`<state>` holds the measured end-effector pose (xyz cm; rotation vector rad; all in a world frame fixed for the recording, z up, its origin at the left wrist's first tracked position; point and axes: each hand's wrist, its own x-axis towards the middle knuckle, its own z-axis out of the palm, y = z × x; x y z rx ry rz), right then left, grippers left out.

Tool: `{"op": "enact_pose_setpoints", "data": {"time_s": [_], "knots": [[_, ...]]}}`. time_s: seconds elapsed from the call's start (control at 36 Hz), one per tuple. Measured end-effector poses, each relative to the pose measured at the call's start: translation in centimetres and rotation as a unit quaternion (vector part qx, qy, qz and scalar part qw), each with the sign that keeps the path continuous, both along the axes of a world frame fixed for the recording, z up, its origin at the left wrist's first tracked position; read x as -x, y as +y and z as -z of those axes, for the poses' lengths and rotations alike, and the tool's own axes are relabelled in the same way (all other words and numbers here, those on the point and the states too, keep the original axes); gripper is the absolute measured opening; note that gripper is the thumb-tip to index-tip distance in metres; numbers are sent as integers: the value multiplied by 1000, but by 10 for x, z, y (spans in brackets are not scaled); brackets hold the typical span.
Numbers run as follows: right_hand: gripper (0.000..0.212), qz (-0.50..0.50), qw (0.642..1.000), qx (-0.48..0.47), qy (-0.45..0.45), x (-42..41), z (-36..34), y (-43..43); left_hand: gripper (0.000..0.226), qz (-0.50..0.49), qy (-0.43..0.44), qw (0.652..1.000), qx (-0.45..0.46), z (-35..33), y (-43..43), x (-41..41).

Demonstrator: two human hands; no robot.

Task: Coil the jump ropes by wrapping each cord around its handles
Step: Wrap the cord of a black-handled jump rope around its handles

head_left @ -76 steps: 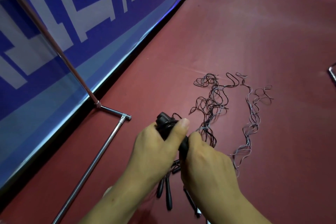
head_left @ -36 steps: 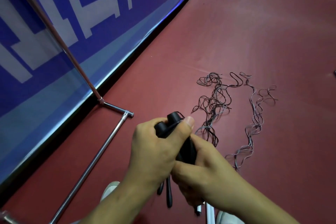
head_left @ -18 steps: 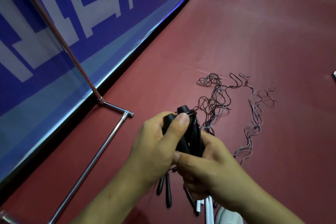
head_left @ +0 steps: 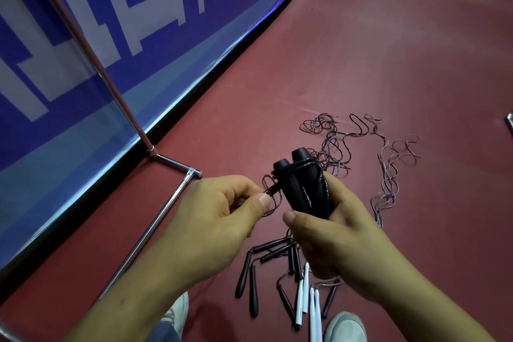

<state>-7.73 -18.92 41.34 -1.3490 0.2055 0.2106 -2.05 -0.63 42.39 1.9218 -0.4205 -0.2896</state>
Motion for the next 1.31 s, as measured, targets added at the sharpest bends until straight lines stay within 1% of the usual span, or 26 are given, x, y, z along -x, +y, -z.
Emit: {"op": "enact_pose_setpoints", "data": {"time_s": [0.06, 0.19, 0.28, 0.33, 0.36, 0.39, 0.42, 0.44, 0.47, 0.5, 0.53, 0.56, 0.64, 0.69, 0.72, 0.75, 0.86, 0.97, 1.03, 1.06, 1.08, 1.17, 1.19, 1.25, 1.31], "knots": [[33, -1, 1000, 15, 2, 0, 1, -2, 24, -12, -12, 1000, -6, 0, -2, 2], [43, -25, 998, 64, -7, -1, 3, -3, 25, -31, -15, 999, -26, -1, -2, -2], [49, -30, 998, 51, 0, -1, 3, -5, 24, -28, -18, 999, -32, -1, -1, -4], [53, -32, 998, 52, 10, 0, 3, -4, 22, -28, -38, 998, -39, 0, -1, -3], [55, -30, 997, 63, 10, 0, 3, -3, 22, -28, -49, 997, -43, 1, -1, -2], [57, -26, 995, 96, -1, 0, 4, -2, 22, -28, -56, 997, -48, 2, -2, -1], [60, -20, 987, 159, -29, 0, 6, -1, 21, -28, -60, 996, -53, 3, -3, 1], [65, -9, 968, 244, -63, 0, 9, 0, 21, -27, -64, 996, -58, 4, -4, 2], [71, 5, 941, 325, -90, 0, 12, 2, 20, -25, -63, 996, -63, 4, -5, 4], [74, 15, 917, 384, -105, 0, 14, 4, 19, -22, -58, 996, -69, 4, -6, 4], [75, 16, 902, 417, -112, 1, 16, 6, 21, -19, -50, 996, -74, 4, -7, 5], [72, 14, 892, 438, -112, 1, 19, 9, 29, -18, -40, 996, -79, 3, -9, 6], [70, 7, 861, 498, -101, 1, 27, 18, 64, -58, -12, 994, -89, 0, -16, 10], [73, 2, 832, 546, -92, 1, 30, 24, 81, -85, 20, 993, -82, -2, -22, 12], [76, 3, 819, 567, -90, 1, 30, 26, 85, -98, 33, 992, -74, -2, -25, 14], [77, 6, 812, 577, -85, 1, 30, 29, 83, -112, 43, 991, -61, -2, -27, 15], [71, 17, 817, 573, -63, 4, 21, 37, 56, -148, 78, 986, 8, 9, -32, 13], [67, 31, 822, 564, -71, 3, 20, 38, 27, -139, 83, 985, 61, 14, -31, 11], [65, 29, 820, 565, -89, 3, 23, 35, 22, -128, 71, 987, 66, 16, -30, 10], [66, 28, 825, 556, -98, 4, 25, 34, 22, -119, 64, 988, 69, 16, -29, 10], [63, 32, 839, 533, -102, 5, 26, 32, 22, -110, 60, 990, 72, 16, -27, 10], [37, 33, 905, 419, -64, 4, 25, 25, 16, -81, 74, 989, 98, 13, -24, 9], [34, 21, 931, 361, -53, 3, 22, 21, 12, -68, 81, 988, 112, 11, -22, 9], [41, -37, 973, 222, -43, 1, 14, 9, 7, -36, 81, 987, 131, 5, -20, 10], [51, -113, 987, 103, -46, 0, 2, -2, 12, -4, 72, 987, 146, -1, -17, 11]]}}
